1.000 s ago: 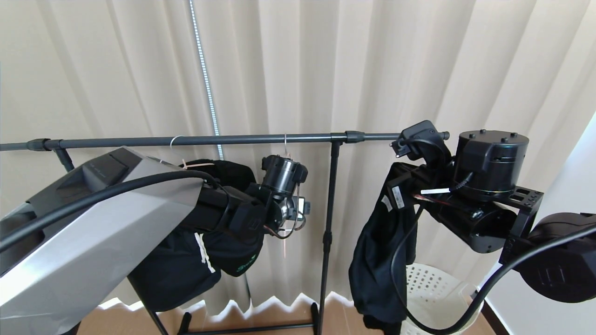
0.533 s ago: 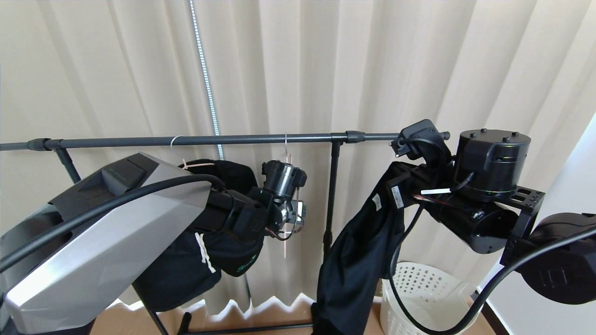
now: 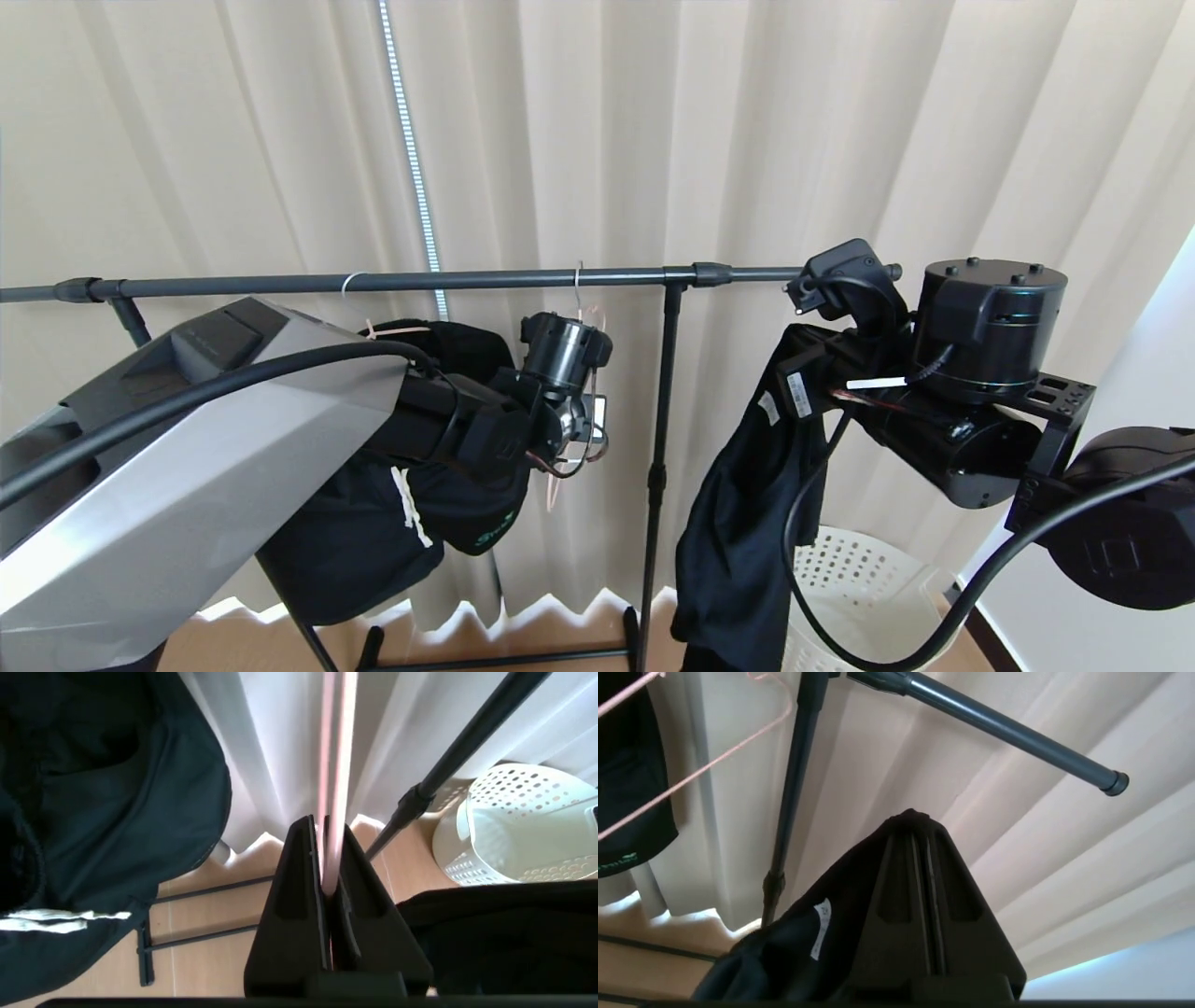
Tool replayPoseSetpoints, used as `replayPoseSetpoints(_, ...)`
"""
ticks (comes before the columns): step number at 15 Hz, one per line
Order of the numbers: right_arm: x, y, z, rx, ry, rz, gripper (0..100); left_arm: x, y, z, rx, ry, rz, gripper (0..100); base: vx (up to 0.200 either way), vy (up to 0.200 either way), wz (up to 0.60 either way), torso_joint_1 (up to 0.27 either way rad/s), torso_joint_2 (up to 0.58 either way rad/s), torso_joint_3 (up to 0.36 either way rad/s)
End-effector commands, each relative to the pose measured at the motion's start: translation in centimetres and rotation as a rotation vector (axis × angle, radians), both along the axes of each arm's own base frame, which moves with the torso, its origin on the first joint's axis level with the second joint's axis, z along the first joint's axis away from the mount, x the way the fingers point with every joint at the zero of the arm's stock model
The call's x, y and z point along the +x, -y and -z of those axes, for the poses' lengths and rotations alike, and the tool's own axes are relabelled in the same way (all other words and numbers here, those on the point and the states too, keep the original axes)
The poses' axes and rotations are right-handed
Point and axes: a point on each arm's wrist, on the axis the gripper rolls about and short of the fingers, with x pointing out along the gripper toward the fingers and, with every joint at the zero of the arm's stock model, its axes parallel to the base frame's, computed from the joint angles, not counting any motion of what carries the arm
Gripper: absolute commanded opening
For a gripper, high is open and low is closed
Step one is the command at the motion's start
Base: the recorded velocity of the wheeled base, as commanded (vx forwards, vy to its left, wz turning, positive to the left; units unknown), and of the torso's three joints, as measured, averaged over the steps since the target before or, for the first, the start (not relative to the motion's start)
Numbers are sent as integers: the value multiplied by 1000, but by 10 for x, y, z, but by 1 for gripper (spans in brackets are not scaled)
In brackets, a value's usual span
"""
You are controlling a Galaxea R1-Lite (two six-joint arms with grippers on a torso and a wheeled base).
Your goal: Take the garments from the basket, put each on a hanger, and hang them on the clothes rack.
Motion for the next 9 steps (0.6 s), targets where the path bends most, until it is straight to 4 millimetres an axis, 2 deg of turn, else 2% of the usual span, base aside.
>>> replayPoseSetpoints(1, 0, 0, 0, 0, 1, -1, 0, -6, -4, -15, -16, 22, 0, 0, 0, 0, 0, 0, 0, 0)
replayPoseSetpoints(6, 0, 0, 0, -1, 0, -1, 0, -23, -17, -38, -27, 42, 3, 0, 0, 0, 0, 0, 0, 0)
replayPoseSetpoints(9, 0, -1, 0, 0, 1, -1, 0, -44, -30, -47, -26, 33, 7, 0, 0, 0, 0, 0, 0, 0)
